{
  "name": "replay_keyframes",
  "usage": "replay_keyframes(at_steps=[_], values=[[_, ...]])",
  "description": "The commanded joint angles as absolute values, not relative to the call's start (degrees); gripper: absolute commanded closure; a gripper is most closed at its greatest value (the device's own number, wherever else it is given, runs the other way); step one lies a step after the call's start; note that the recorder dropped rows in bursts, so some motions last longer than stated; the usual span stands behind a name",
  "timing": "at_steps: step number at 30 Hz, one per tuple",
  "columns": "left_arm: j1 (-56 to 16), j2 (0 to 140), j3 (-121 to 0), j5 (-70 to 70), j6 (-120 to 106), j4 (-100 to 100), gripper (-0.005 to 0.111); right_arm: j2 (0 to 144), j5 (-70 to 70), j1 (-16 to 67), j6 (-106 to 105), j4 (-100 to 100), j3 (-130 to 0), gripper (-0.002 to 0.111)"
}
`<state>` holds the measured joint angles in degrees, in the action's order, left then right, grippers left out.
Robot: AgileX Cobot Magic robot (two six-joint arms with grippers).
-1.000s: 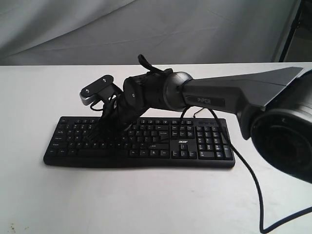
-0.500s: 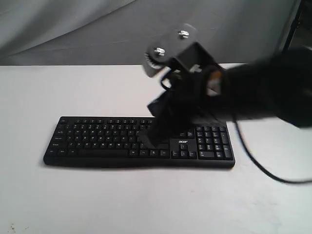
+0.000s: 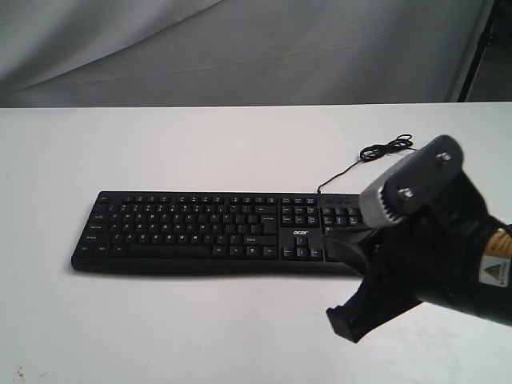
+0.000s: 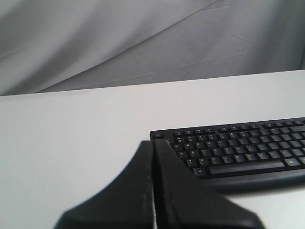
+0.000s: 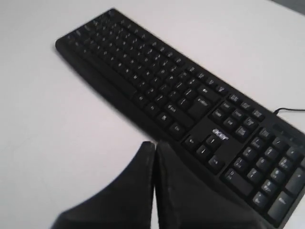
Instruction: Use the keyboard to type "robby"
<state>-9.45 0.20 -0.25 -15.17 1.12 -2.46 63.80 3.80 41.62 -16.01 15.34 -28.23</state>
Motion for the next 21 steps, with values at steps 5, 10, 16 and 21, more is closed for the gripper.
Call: replay_keyframes(at_steps=[5,10,16,21], values=[[-9.8,0.0,0.0,-14.8,1.3,-2.7,0.107,45.0,2.0,30.1,-15.6,15.8,-17.0,0.108],[-9.8,0.0,0.0,-14.8,1.3,-2.7,0.107,30.3,2.0,17.9,-14.3,14.9,-9.0,0.108],[-9.8,0.0,0.0,-14.8,1.3,-2.7,0.107,16.1,3.9,4.2,-14.3,9.2,-3.7,0.108],[-9.8,0.0,0.0,-14.8,1.3,-2.7,0.107,7.7,7.2,1.8,-14.3,9.5,0.0,0.108]])
